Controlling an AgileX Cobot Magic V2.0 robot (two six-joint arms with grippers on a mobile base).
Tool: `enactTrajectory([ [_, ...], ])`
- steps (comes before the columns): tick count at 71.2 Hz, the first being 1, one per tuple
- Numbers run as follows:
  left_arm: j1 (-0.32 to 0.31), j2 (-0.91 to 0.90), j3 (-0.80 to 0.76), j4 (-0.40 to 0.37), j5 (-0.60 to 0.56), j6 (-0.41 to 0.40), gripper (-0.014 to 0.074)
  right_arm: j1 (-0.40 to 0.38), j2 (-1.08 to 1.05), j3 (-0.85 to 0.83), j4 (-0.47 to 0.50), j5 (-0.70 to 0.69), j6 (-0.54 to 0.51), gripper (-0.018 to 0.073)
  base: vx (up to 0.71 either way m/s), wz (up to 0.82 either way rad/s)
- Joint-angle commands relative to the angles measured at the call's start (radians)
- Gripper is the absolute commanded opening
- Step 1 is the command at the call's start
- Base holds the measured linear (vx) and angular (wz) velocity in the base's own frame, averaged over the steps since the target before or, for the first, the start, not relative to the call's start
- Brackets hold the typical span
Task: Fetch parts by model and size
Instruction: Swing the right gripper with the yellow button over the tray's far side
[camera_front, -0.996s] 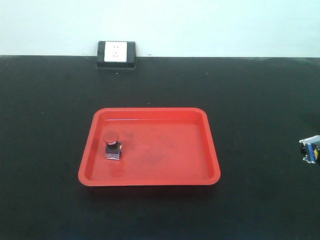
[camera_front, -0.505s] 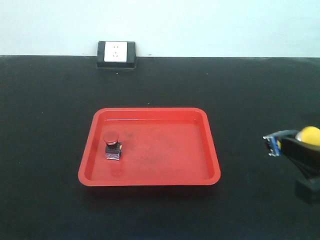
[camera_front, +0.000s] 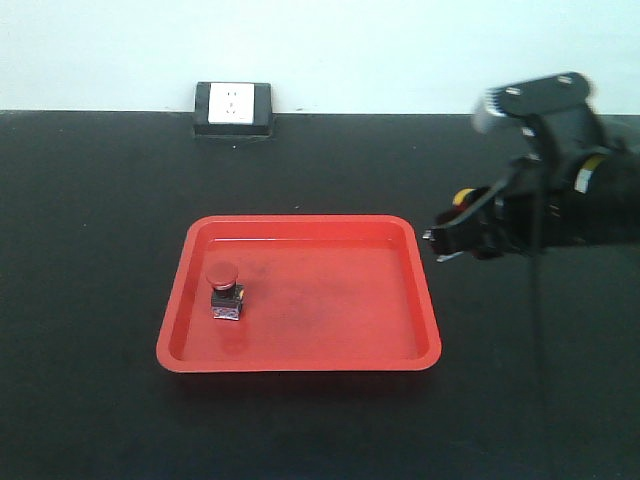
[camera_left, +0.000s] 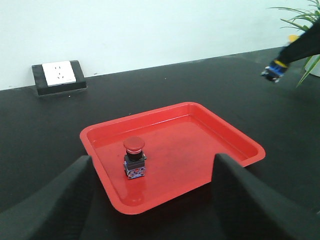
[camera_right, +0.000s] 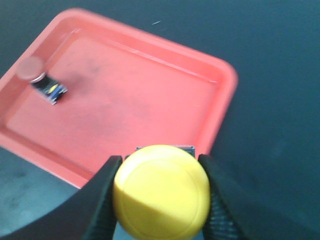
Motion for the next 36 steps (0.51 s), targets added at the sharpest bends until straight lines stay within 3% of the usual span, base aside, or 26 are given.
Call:
enactTrajectory([
  [1,-0.002,0.012,-0.025,-0.013,-0.081,0.001,0.0483,0.029,0.075,-0.115,0.013,0.02,-0.015,0.001,0.0,0.0],
  [13,-0.002,0.012,-0.025,-0.013,-0.081,0.001,0.0483,0.041,0.25,-0.259,0.018,0.124,0.024,0.0014,0.0,0.0],
  [36,-0.002,0.012,-0.025,-0.012,-0.081,0.001,0.0483,0.041,0.472,-0.361,0.017,0.144,0.046,0.0024,0.0,0.0],
])
